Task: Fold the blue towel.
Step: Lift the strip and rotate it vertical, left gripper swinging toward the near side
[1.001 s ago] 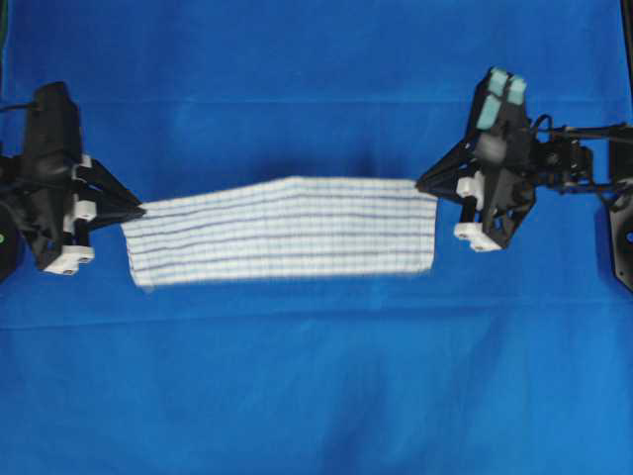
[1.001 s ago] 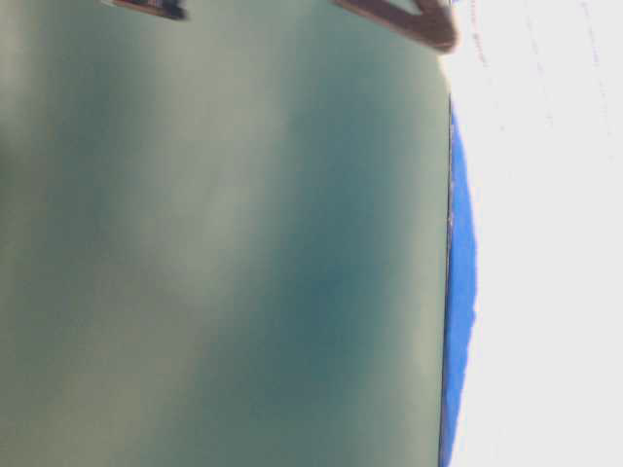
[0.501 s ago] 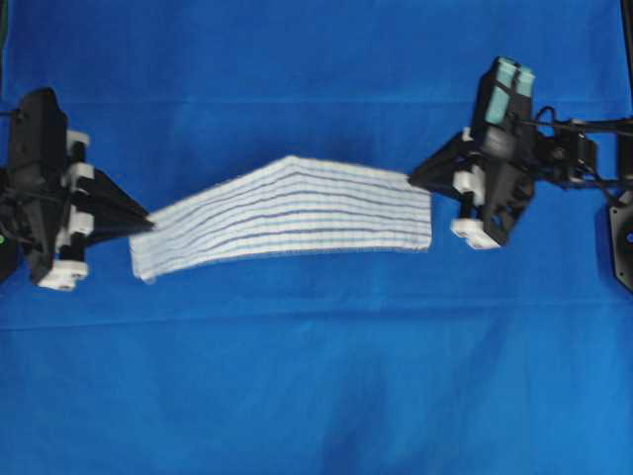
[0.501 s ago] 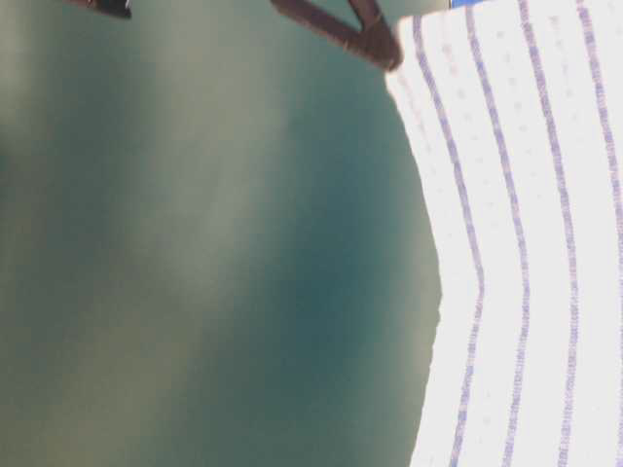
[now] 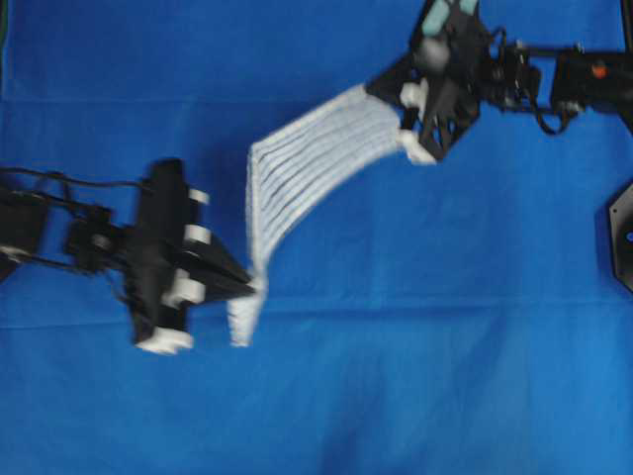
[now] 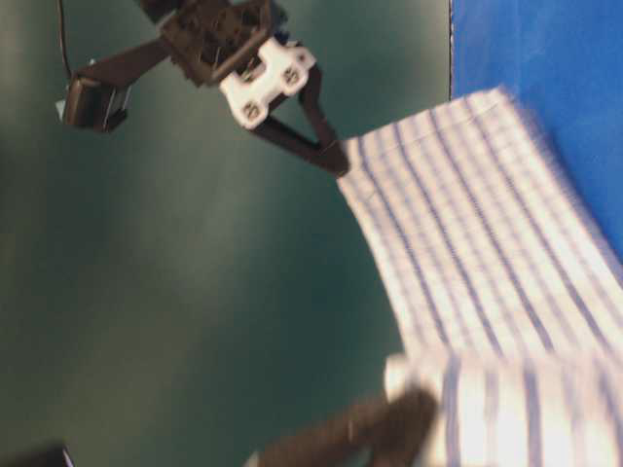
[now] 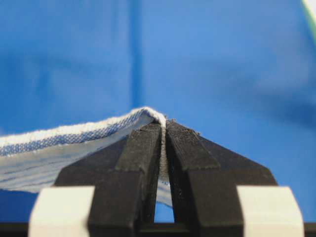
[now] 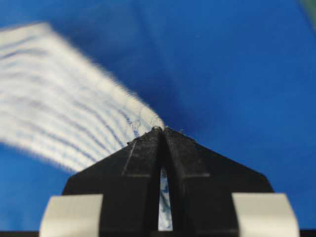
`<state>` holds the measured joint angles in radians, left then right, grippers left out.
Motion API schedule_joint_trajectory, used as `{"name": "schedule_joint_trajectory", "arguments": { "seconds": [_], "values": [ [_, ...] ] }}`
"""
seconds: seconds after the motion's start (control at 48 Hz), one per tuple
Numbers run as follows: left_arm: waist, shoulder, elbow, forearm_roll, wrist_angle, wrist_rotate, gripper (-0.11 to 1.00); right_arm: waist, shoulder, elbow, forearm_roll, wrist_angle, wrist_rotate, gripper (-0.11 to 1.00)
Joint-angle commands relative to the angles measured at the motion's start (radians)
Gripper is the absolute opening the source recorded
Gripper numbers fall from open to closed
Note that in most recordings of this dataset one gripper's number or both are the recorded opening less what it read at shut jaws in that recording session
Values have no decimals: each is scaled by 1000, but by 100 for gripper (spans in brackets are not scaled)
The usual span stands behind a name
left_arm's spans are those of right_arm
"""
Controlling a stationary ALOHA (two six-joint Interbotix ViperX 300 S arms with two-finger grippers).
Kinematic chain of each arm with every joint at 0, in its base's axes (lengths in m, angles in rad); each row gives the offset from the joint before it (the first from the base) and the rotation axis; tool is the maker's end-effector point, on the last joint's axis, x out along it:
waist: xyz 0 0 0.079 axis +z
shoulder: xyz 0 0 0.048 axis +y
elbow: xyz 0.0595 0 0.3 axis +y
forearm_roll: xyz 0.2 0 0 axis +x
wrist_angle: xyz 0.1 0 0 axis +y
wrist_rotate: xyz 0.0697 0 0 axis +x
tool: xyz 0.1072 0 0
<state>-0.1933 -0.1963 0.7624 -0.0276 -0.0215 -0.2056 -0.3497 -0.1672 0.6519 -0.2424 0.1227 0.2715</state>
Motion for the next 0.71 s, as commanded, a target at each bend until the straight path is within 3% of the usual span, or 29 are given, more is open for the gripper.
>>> {"name": "schedule_joint_trajectory", "arguments": {
  "seconds": [0.0, 0.334, 0.688],
  "values": [
    [-9, 52, -103, 3, -14, 9, 2, -32, 3, -49, -20, -5, -2, 2],
    [-11, 259, -364, 2, -9, 101, 2, -98, 38, -101, -44, -11, -3, 2],
    [-8, 354, -472, 2, -40, 103, 2, -143, -15, -46, -46, 8, -2, 2]
  ]
}}
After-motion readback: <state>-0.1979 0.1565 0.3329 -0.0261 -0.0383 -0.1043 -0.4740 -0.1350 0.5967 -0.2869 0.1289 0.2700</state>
